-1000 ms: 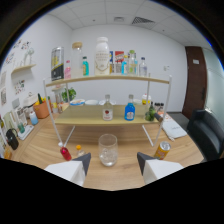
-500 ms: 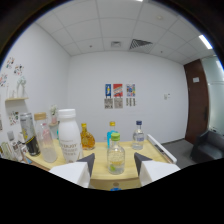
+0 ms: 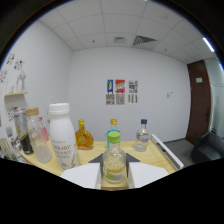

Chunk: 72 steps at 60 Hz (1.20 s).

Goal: Make me a cup of Vodka Sunrise.

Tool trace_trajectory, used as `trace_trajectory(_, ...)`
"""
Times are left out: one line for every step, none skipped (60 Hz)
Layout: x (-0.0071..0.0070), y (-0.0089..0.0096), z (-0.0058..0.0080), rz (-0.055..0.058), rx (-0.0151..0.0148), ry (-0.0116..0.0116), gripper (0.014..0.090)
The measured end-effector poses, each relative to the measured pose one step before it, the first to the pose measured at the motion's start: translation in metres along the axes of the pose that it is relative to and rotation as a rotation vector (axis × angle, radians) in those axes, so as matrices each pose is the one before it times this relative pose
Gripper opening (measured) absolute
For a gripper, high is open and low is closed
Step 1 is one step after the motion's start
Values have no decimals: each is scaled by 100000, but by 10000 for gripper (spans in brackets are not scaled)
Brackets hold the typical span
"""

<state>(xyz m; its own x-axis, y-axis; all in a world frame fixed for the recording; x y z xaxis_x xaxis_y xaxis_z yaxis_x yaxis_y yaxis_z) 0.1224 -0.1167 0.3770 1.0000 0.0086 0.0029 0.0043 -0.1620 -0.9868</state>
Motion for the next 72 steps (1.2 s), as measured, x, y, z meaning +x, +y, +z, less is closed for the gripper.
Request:
trace_trajectory(-45,-285,-250,-420,678,-257,352)
trace_trajectory(-34,-345,-294,-332,795,-220,352)
trace_trajectory(-32,-404,-342,-251,934,-182,353)
trace_trajectory(-73,-422,-378,-171,1011,-411,354)
trace_trajectory(-106,-484,-379,-159,909,-605,354)
trace_trajectory(-85,-372,-437,82,1041,-612,354)
trace_trajectory(-49,-358,-431,255,943,-396,353)
trace_trajectory(-4,-356,-455,380,1020,-202,353)
trace_trajectory(-42,-326,-479,380,979,-231,349)
trace_trajectory(-26,-246,-488,399,777,-318,349)
trace_trajectory(-76,-145,-491,391,583,-536,350)
trace_trajectory(-41,-77,-496,575,557,-463,350)
trace_trajectory(-12,-13,-481,797,457,-273,349)
trace_trajectory(16,190,-363,737,144,-265,349)
trace_trajectory(-60,289,-435,694,-440,-431,349)
trace_trajectory(-22,376,-440,779,-508,-367,348)
trace_trajectory(-1,348,-339,842,-108,-252,349)
trace_trajectory(28,543,-440,772,-335,-243,349)
trace_trajectory(45,561,-272,311,-318,1,348)
trace_trajectory(67,782,-258,33,-893,59,349)
trace_trajectory(97,907,-235,-180,-1227,162,349)
trace_trajectory(66,979,-182,-214,-1352,138,347)
trace_trajectory(115,1080,-161,-55,-1486,259,346)
trace_trajectory(104,1149,-129,260,-1597,364,347)
trace_trajectory(67,1172,-116,508,-1675,167,346)
trace_trajectory(-3,1333,-167,706,-1390,-433,345)
trace_trajectory(-30,1069,-1,472,-1595,-283,346)
trace_trajectory(55,1303,57,390,-1242,36,346)
trace_trajectory(110,1220,95,253,-1515,350,345)
trace_trajectory(148,1287,136,73,-1867,528,346)
trace_trajectory(107,1276,190,-69,-1981,540,346)
trace_trajectory(103,1208,195,-100,-1804,502,346)
trace_trajectory(63,1085,209,-19,-1397,320,346)
trace_trajectory(39,954,194,48,-985,265,347)
trace_trajectory(3,882,193,49,-868,244,348)
trace_trajectory(5,877,221,-50,-1043,216,347)
trace_trajectory(-31,821,219,-136,-1130,124,348)
trace_trajectory(-47,906,327,-67,-978,-284,347)
trace_trajectory(-24,648,210,-330,-754,159,348)
trace_trajectory(50,574,219,-451,-662,309,347)
trace_trajectory(2,492,239,-689,-730,617,348)
trace_trajectory(3,450,230,-911,-646,445,348)
trace_trajectory(-36,376,202,-1383,-558,293,348)
trace_trajectory(5,332,196,-1870,-356,315,346)
trace_trajectory(42,270,187,-2368,-187,650,347)
trace_trajectory(96,208,192,-2739,-173,934,347)
trace_trajectory(49,175,194,-3061,-180,870,347)
trace_trajectory(13,136,178,-3406,-214,671,347)
trace_trajectory(104,30,139,-3587,-253,653,347)
trace_trajectory(42,46,176,-3804,144,817,348)
trace_trajectory(74,-36,125,-3874,251,929,348)
trace_trajectory(76,18,3,-3804,119,687,348)
trace_trajectory(73,-50,122,-4112,110,705,347)
trace_trajectory(70,-7,90,-4265,-82,732,346)
trace_trajectory(144,-10,91,-4439,-136,921,346)
trace_trajectory(169,-37,67,-4595,-17,1056,346)
trace_trajectory(164,-95,49,-4662,138,1016,345)
trace_trajectory(123,-135,38,-4625,301,752,346)
trace_trajectory(111,-150,-7,-4682,439,547,346)
trace_trajectory(95,-121,35,-4829,396,497,347)
trace_trajectory(131,-130,44,-4985,320,668,346)
trace_trajectory(124,-145,-60,-4857,133,939,346)
trace_trajectory(203,-113,2,-5023,305,902,346)
trace_trajectory(154,-94,60,-5077,175,807,347)
trace_trajectory(96,-32,39,-5241,-79,544,345)
trace_trajectory(53,-17,14,-5139,-105,262,346)
trace_trajectory(65,-95,12,-4711,196,246,345)
trace_trajectory(100,-116,0,-4224,437,377,346)
trace_trajectory(112,-81,-31,-4185,250,497,344)
trace_trajectory(149,33,7,-4534,-244,565,345)
trace_trajectory(121,33,-11,-4774,-418,587,344)
trace_trajectory(155,18,77,-4895,193,941,345)
